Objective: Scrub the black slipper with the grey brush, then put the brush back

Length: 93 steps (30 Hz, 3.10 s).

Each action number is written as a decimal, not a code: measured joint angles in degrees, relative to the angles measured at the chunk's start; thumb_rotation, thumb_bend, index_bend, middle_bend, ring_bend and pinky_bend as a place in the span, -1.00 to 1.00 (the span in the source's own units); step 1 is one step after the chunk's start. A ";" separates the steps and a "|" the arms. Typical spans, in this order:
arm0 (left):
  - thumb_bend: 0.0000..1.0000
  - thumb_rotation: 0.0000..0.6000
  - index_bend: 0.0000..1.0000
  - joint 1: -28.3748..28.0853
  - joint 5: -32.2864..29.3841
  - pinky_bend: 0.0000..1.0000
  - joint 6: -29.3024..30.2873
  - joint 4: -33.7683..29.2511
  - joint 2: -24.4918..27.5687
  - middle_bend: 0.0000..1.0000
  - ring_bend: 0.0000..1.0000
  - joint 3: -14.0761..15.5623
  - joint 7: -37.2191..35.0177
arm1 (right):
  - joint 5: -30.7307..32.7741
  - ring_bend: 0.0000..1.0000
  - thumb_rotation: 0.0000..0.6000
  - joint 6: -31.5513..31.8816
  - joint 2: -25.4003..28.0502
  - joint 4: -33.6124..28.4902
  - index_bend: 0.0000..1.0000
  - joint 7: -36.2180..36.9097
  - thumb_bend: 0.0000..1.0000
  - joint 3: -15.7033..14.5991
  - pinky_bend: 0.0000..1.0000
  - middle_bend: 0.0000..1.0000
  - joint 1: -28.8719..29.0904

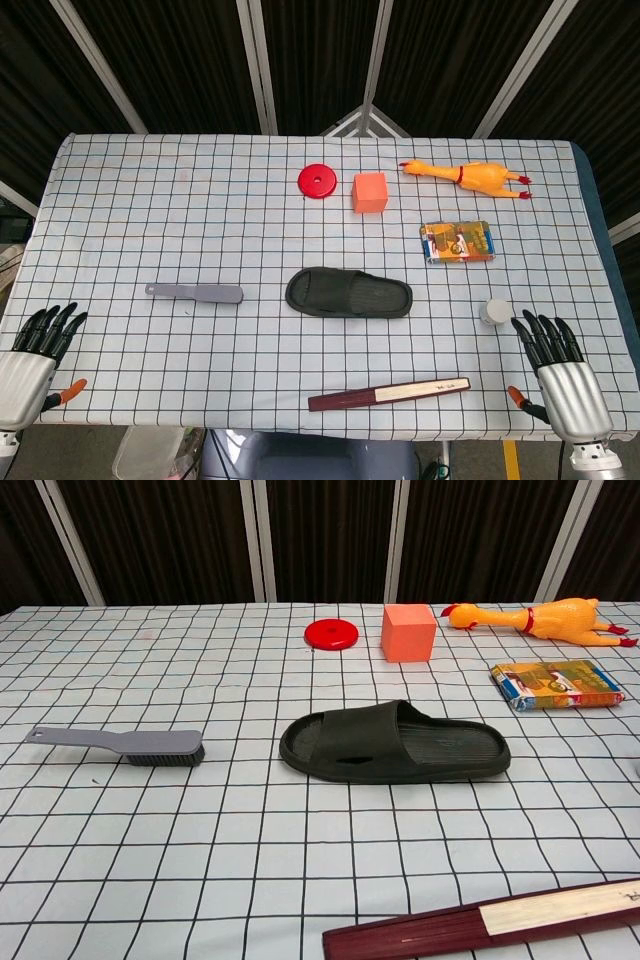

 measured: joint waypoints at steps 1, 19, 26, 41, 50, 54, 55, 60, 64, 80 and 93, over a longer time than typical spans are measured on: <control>-0.95 1.00 -1.00 0.04 -0.16 -0.85 0.00 0.20 -0.11 -1.00 -1.00 -0.04 -0.07 | -0.10 -1.00 1.00 -0.06 -0.13 0.01 -1.00 -0.15 -0.52 0.02 -1.00 -1.00 0.07; -0.52 1.00 -0.68 -8.87 -8.46 -0.54 -16.57 -6.50 -1.91 -0.45 -0.68 -5.80 13.24 | 0.80 -1.00 1.00 1.52 -0.32 1.46 -1.00 0.38 -0.52 1.02 -1.00 -1.00 -0.30; -0.43 1.00 -0.66 -16.66 -16.28 -0.45 -26.03 -2.56 -8.04 -0.42 -0.64 -11.15 17.75 | 2.52 -1.00 1.00 1.28 0.27 1.49 -1.00 0.07 -0.52 1.39 -1.00 -1.00 -0.46; -0.40 1.00 -0.59 -24.55 -18.35 -0.42 -31.34 6.12 -18.88 -0.34 -0.53 -12.95 19.78 | 3.41 -1.00 1.00 0.70 1.14 0.54 -1.00 -0.65 -0.52 1.19 -1.00 -1.00 -0.74; -0.30 1.00 -0.55 -26.67 -20.68 -0.42 -32.89 7.15 -21.07 -0.31 -0.52 -12.85 22.48 | 3.06 -1.00 1.00 0.75 1.49 0.29 -1.00 -0.41 -0.52 1.06 -1.00 -1.00 -0.80; -0.29 1.00 -0.55 -27.40 -21.30 -0.42 -33.48 7.46 -21.69 -0.32 -0.52 -12.79 22.76 | 3.50 -1.00 1.00 -0.04 1.56 0.16 -1.00 -0.58 -0.52 1.07 -1.00 -1.00 -0.51; -0.29 1.00 -0.55 -27.57 -21.47 -0.42 -33.68 7.64 -21.83 -0.32 -0.52 -12.77 22.84 | 3.58 -1.00 1.00 -0.13 1.55 0.11 -1.00 -0.67 -0.52 1.09 -1.00 -1.00 -0.46; -0.28 1.00 -0.54 -28.70 -22.43 -0.41 -34.79 8.58 -22.82 -0.31 -0.51 -12.81 22.92 | 3.47 -1.00 1.00 -0.32 1.48 -0.12 -1.00 -1.13 -0.52 1.02 -1.00 -1.00 -0.37; -0.27 1.00 -0.55 -29.32 -22.73 -0.41 -35.10 8.76 -23.21 -0.32 -0.51 -12.66 22.82 | 3.86 -1.00 1.00 -0.32 1.49 -0.20 -1.00 -1.12 -0.52 1.15 -1.00 -1.00 -0.40; -0.25 1.00 -0.51 -30.63 -23.68 -0.36 -35.39 7.81 -23.50 -0.28 -0.48 -11.49 23.52 | 4.00 -1.00 1.00 -0.32 2.04 -0.54 -1.00 -0.54 -0.52 1.05 -1.00 -1.00 -0.48; -0.21 1.00 -0.44 -31.46 -24.14 -0.29 -34.95 8.09 -23.85 -0.20 -0.42 -10.77 24.39 | 4.53 -1.00 1.00 -0.62 2.05 -0.73 -1.00 -1.10 -0.52 1.18 -1.00 -1.00 -0.43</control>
